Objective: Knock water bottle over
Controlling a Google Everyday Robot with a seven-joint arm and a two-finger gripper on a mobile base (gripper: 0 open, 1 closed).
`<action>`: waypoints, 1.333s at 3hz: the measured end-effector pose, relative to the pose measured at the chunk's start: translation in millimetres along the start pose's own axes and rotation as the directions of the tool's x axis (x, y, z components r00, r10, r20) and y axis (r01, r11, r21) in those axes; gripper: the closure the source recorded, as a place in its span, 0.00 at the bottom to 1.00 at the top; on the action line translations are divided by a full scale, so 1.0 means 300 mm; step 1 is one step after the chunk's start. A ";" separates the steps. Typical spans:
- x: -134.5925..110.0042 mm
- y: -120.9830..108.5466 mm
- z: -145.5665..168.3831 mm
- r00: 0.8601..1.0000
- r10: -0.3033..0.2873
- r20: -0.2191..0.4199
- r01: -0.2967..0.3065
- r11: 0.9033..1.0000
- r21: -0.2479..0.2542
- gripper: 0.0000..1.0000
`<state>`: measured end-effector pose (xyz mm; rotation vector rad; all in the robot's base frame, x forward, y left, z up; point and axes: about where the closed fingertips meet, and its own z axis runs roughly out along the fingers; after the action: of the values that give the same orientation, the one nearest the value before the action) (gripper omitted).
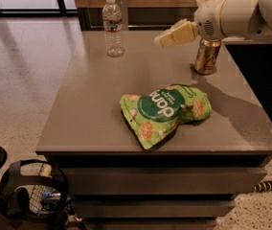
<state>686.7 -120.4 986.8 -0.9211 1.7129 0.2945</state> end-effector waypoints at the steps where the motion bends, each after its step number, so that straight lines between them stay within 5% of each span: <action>1: -0.017 0.003 0.144 1.000 0.000 0.004 0.000 1.000 -0.012 0.00; 3: -0.044 -0.004 0.424 0.999 0.012 0.041 -0.011 1.000 -0.022 0.00; 4: -0.054 -0.035 0.520 0.992 0.070 0.100 -0.066 0.997 -0.046 0.00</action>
Offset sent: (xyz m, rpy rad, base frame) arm 0.0993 0.0865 -0.0394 0.0085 -0.0131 0.0027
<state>805.7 -24.8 948.6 -0.8648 1.6518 0.4178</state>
